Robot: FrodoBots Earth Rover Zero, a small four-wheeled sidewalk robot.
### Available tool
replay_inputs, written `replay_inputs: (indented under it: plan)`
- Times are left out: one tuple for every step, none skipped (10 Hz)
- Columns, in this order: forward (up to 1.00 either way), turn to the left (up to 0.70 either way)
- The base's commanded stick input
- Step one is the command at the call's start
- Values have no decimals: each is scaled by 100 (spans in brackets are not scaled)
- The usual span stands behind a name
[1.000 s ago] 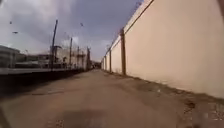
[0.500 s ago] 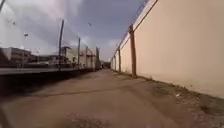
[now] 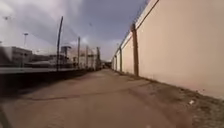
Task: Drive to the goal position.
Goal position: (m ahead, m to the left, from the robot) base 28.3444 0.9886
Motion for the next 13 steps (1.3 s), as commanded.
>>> replay_inputs:
  plan:
    - [70,0]
    - [70,0]
    - [70,0]
    - [70,0]
    - [70,0]
    - [70,0]
    - [70,0]
    - [70,0]
    - [70,0]
    - [70,0]
    - [70,0]
    - [70,0]
    - [70,0]
